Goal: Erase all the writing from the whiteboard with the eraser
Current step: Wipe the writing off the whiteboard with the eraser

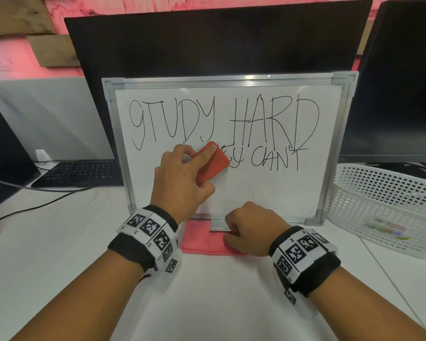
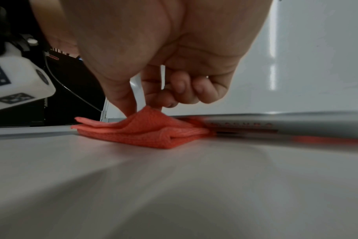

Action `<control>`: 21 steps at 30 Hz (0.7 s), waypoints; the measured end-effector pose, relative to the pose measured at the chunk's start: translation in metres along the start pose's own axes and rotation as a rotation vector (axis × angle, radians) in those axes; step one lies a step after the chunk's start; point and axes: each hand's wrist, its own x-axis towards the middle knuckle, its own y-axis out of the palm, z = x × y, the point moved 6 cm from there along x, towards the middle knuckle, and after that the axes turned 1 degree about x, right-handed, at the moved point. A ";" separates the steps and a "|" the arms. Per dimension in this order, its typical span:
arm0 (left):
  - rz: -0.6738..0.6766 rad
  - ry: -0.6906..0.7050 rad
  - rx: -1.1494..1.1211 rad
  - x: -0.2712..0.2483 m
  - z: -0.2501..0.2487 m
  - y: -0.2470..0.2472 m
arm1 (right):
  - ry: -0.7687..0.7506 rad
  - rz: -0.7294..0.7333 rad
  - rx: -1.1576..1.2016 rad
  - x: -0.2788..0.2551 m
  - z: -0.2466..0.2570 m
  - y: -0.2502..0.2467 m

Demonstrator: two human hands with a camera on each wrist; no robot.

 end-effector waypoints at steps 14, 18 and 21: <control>0.052 0.049 0.018 -0.001 -0.005 0.003 | 0.000 -0.013 -0.001 -0.001 -0.003 0.000; 0.024 0.008 -0.007 0.001 -0.001 0.002 | -0.001 -0.020 -0.007 -0.001 -0.003 -0.001; 0.103 0.062 0.011 -0.003 -0.010 0.009 | -0.011 -0.018 0.007 0.000 -0.003 0.000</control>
